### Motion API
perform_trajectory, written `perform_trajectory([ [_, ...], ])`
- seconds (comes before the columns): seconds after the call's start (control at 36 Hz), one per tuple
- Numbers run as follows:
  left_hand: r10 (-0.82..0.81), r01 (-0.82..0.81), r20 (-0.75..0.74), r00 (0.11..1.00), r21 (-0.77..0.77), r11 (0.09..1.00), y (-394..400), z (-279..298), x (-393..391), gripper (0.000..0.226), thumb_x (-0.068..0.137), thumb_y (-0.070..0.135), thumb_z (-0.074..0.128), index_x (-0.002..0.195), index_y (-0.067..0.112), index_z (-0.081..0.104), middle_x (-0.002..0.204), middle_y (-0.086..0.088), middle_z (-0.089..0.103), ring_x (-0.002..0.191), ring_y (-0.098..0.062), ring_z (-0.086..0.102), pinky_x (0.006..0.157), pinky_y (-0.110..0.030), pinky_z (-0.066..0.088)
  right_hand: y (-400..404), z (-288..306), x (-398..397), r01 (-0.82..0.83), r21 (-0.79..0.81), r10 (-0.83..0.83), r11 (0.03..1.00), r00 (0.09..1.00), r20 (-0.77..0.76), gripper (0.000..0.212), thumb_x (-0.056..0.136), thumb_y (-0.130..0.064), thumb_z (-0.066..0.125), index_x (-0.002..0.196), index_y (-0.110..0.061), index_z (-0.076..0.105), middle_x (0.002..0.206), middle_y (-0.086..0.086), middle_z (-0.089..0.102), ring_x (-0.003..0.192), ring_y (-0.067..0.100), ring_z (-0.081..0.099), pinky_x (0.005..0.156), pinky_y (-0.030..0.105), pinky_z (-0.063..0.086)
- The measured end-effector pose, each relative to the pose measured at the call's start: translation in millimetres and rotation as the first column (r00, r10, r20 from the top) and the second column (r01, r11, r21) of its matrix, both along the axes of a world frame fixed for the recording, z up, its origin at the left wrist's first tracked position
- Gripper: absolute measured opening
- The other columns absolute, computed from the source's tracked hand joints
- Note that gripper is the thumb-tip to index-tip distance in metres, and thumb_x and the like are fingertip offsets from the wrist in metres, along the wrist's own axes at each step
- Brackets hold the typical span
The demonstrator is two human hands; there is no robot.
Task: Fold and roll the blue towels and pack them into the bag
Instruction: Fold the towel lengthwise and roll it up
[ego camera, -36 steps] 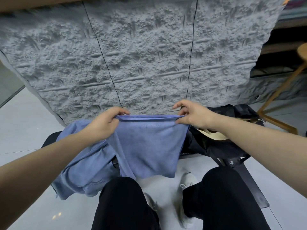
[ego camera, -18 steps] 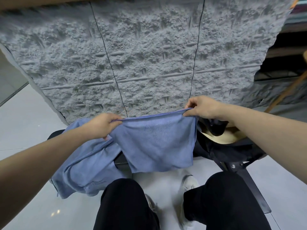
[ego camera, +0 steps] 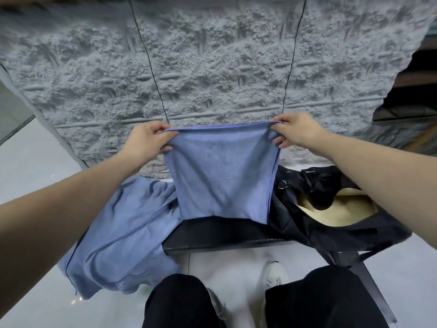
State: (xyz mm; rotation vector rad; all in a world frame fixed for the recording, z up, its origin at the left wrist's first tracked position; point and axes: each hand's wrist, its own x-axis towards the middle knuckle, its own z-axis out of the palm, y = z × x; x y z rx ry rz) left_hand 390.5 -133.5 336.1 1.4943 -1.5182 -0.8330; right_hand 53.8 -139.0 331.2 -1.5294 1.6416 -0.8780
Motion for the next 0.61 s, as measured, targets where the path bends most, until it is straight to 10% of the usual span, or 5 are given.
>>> perform_trajectory([
  [0.31, -0.123, 0.152, 0.184, 0.975, -0.152, 0.977, 2, 7, 20, 0.026, 0.093, 0.015, 0.064, 0.079, 0.037, 0.066, 0.062, 0.018, 0.064, 0.064, -0.012, 0.055, 0.067, -0.031, 0.049, -2, 7, 0, -0.014, -0.164, -0.006, 0.986, 0.993, -0.12, 0.015, 0.093, -0.017, 0.06, 0.089, -0.027, 0.071, 0.085, 0.002, 0.072, 0.082, 0.019, 0.067, 0.086, 0.039, 0.056],
  [0.39, -0.18, 0.225, 0.346, 0.921, -0.093, 0.97, 22, -10, 23, 0.03, 0.094, 0.012, 0.062, 0.081, 0.039, 0.062, 0.068, 0.012, 0.064, 0.06, -0.018, 0.051, 0.053, -0.023, 0.04, 14, -4, 1, -0.102, -0.136, 0.065, 0.985, 0.965, -0.253, 0.016, 0.096, -0.016, 0.058, 0.104, -0.019, 0.072, 0.078, -0.007, 0.065, 0.064, 0.003, 0.053, 0.058, 0.013, 0.043],
  [0.61, -0.396, 0.34, 0.569, 0.721, 0.207, 0.917, 68, -69, 34, 0.028, 0.093, 0.016, 0.065, 0.112, 0.036, 0.065, 0.109, 0.008, 0.07, 0.094, -0.007, 0.063, 0.08, -0.022, 0.047, 74, -54, -5, -0.302, 0.119, 0.316, 0.946, 0.769, -0.555, 0.019, 0.097, -0.022, 0.055, 0.109, -0.021, 0.07, 0.077, -0.012, 0.065, 0.075, 0.011, 0.058, 0.067, 0.026, 0.042],
])
